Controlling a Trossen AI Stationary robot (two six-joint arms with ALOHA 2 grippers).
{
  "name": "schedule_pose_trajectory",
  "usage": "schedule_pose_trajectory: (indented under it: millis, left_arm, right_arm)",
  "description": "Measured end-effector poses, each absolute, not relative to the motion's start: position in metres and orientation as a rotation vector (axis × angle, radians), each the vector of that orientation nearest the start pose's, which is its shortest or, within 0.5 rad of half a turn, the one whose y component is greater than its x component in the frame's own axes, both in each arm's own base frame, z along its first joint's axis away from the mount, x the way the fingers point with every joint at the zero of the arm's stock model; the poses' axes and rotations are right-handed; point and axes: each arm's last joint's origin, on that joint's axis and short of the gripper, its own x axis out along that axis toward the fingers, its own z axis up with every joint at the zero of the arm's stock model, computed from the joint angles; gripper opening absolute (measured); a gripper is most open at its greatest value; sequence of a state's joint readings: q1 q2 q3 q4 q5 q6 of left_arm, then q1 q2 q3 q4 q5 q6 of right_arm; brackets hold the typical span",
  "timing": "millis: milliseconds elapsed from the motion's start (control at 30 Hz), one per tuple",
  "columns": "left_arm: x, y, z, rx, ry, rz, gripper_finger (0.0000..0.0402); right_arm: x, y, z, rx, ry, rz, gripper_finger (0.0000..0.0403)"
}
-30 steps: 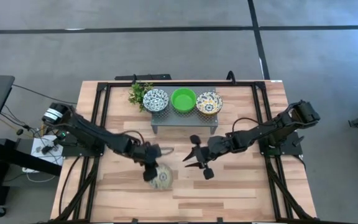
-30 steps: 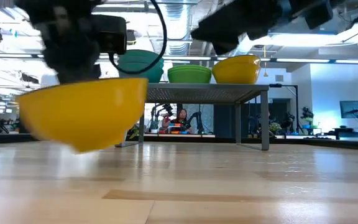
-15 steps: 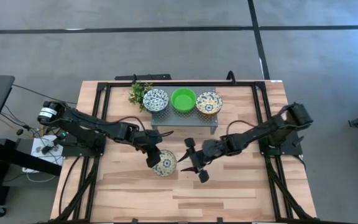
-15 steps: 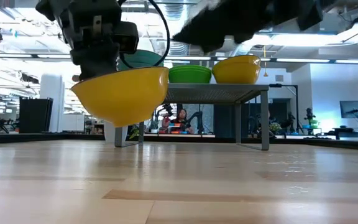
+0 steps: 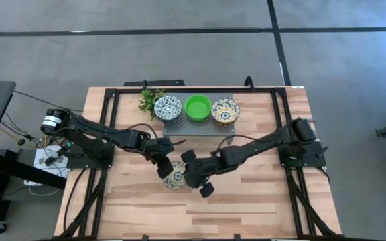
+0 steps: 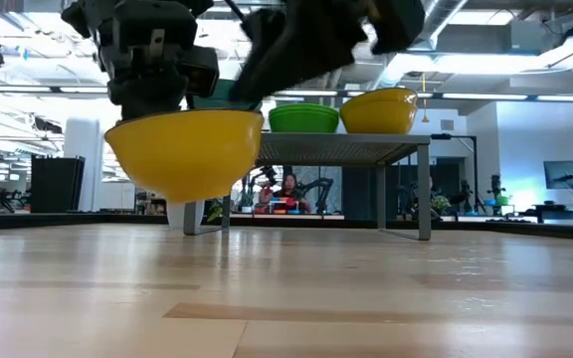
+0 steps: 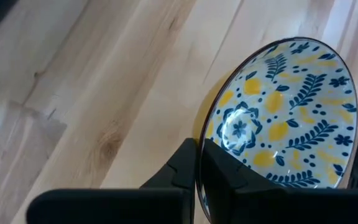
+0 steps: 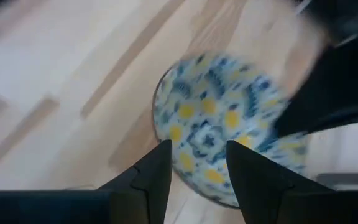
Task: Pick & Place Mini bowls
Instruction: Stack the yellow and white patterned bowl on the other yellow and white patterned bowls on the shelf
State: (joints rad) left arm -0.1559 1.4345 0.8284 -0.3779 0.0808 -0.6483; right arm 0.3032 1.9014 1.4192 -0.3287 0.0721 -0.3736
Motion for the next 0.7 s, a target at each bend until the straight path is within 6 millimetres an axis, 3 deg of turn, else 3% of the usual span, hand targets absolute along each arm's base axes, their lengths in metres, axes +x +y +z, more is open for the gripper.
schedule_pose_trajectory:
  millis: [133,433,700]
  left_arm:
    - [0.269,-0.045,0.194,-0.562,1.025,0.117,0.0016]
    - [0.269,-0.045,0.194,-0.564,1.026,0.113,0.0016]
    - [0.269,-0.045,0.194,-0.597,1.038,0.092,0.0016]
  right_arm:
    - [0.413,0.129,0.204,-0.533,0.886,0.391,0.0146]
    - [0.432,0.138,0.218,-0.582,0.972,0.427,0.0133]
    - [0.435,0.128,0.214,-0.630,0.996,0.453,0.0074]
